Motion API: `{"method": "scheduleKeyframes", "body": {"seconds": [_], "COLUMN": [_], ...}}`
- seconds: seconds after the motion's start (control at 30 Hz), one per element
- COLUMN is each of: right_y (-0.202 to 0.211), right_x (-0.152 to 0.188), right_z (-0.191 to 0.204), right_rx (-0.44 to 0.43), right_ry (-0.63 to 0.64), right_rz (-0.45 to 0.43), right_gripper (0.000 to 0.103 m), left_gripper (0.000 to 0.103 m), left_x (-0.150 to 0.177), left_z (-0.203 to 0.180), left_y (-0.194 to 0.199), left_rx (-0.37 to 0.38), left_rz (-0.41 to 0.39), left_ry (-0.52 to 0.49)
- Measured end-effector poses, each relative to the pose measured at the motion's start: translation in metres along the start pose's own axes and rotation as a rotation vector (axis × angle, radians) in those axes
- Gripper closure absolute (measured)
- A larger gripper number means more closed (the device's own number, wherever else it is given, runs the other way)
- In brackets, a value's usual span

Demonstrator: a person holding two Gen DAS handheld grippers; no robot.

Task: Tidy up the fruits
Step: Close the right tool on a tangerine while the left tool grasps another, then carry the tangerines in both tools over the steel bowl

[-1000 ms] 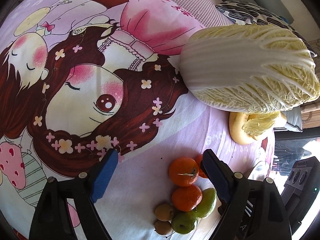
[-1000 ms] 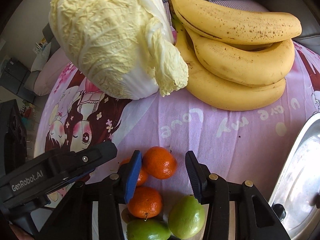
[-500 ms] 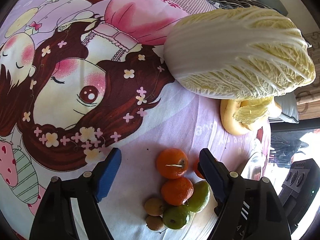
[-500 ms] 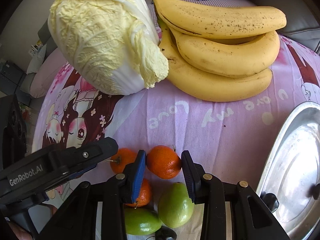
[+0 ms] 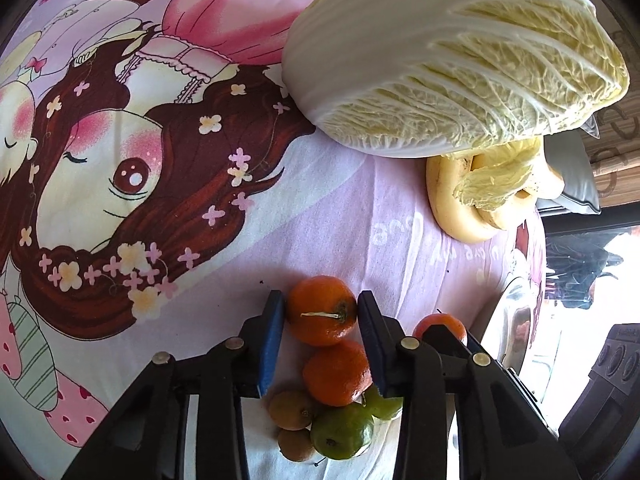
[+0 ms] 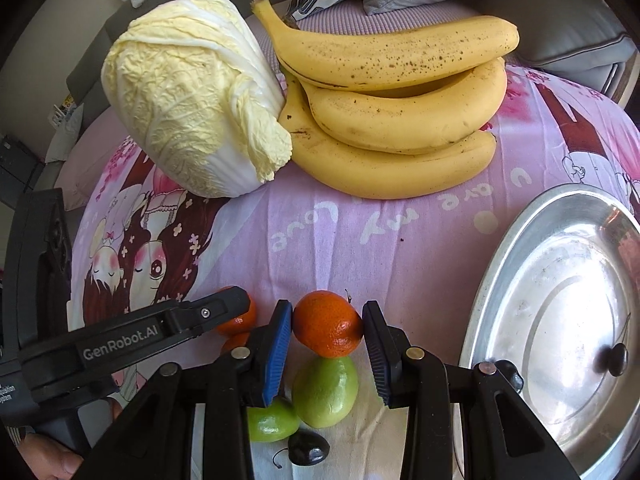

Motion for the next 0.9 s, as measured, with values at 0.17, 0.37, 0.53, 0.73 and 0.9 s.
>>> {"method": "scheduleKeyframes", "body": {"seconds": [0.17,0.37,0.53,0.73,0.9], "right_y": [0.009,0.019,0.028,0.037,0.051], "right_x": [0.004,0.008,0.009,0.008,0.007], "right_z": [-0.006,-0.013,-0.018,-0.039,-0.068], "right_rx": [0.004,0.001,-0.007,0.015,0.042], "right_ry": [-0.017,-0.041,-0.059,-0.105,-0.175], "right_rz": [-0.009,-0.013,-0.027,-0.043,-0.068], "right_gripper": [0.064,0.064,0.064,0.064,0.064], "left_gripper": [0.065,0.065,0.065,0.065,0.065], "left_x": [0.003,0.006,0.010,0.021,0.034], "left_z": [-0.010,-0.027,-0.045,-0.069,-0.097], "left_y": [0.000,0.007,0.006,0.002,-0.009], "left_rx": [-0.003,0.005,0.007,0.020,0.025], "left_rz": [-0.019,-0.042,-0.055,-0.069,-0.062], "left_ry": [-0.019,-0.051,-0.079,-0.119,-0.171]}}
Point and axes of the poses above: each gripper's, at about its wrist camera, not at the fingertips, and y roughly against the way its jaws point, z to its left, x to its underside, the point moved 2 cm from there along -y, roughly the way its jaws point, and after that the axes turned 5 degrees about y, right-handed, at the moved point
